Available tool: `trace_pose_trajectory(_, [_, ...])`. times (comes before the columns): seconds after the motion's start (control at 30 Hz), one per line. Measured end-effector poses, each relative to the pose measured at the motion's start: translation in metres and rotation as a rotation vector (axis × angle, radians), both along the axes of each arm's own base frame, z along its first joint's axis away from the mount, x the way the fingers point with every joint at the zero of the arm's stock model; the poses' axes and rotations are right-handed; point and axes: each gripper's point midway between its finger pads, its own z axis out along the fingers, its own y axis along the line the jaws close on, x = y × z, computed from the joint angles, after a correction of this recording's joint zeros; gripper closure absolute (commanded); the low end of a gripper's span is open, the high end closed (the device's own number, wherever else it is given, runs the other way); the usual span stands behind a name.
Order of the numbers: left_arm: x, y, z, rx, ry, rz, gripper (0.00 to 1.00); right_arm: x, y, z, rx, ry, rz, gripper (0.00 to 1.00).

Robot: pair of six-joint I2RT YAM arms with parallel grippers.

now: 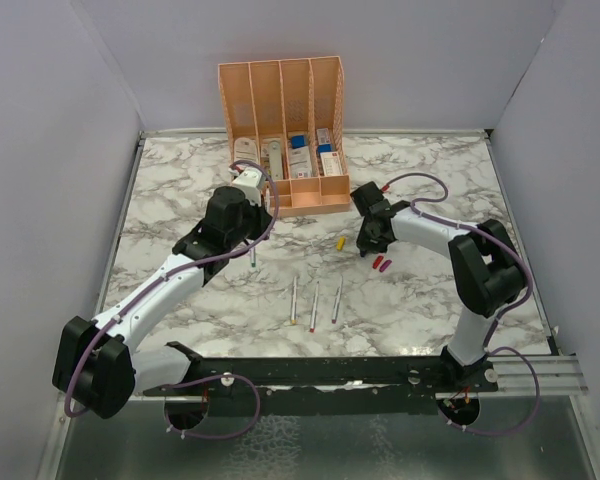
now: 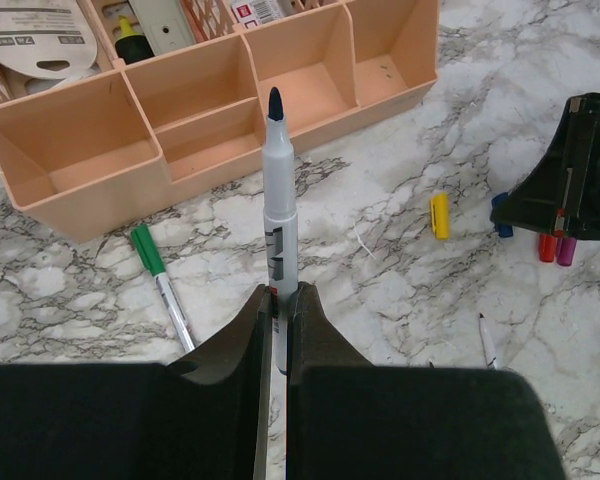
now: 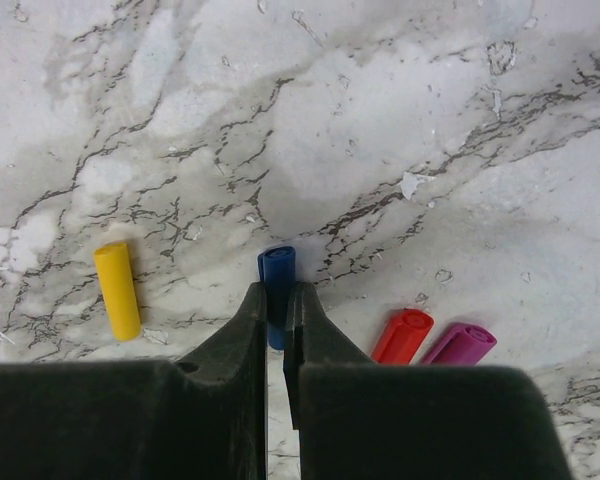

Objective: Insert the pens into the pen caps

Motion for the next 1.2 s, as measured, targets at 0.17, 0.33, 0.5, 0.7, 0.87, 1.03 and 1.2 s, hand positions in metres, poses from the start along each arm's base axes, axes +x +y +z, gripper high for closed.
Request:
trace_pose_trajectory(0.17, [-0.003,-0.006,-0.003,-0.033,0.008,-0.029,1.0,0.006,0.002,0.006,-0.001,-0.032,0.041,0.99])
trace_pose_trajectory(0.33, [-0.009,-0.014,-0.006,-0.068,0.03,-0.062,1.0,0.014,0.005,0.016,-0.007,-0.076,0.104,0.99])
trace_pose_trajectory(0.5, [-0.015,-0.027,-0.004,-0.144,0.034,-0.11,1.0,0.039,0.019,0.067,0.057,-0.262,0.174,0.99])
trace_pose_trajectory(0.7, [-0.028,-0.042,-0.006,-0.258,0.068,-0.169,1.0,0.063,0.042,0.157,0.202,-0.588,0.256,0.99])
trace_pose_trajectory(0.87, [-0.034,-0.06,0.007,-0.347,0.075,-0.243,1.0,0.065,0.058,0.187,0.29,-0.729,0.336,0.99])
trace_pose_trajectory(1.03, [-0.039,-0.08,0.012,-0.395,0.123,-0.335,1.0,0.065,0.074,0.212,0.352,-0.828,0.427,0.99])
trace_pose_trajectory(1.2, [-0.046,-0.091,0.009,-0.425,0.172,-0.399,1.0,0.054,0.084,0.252,0.416,-0.96,0.52,0.99])
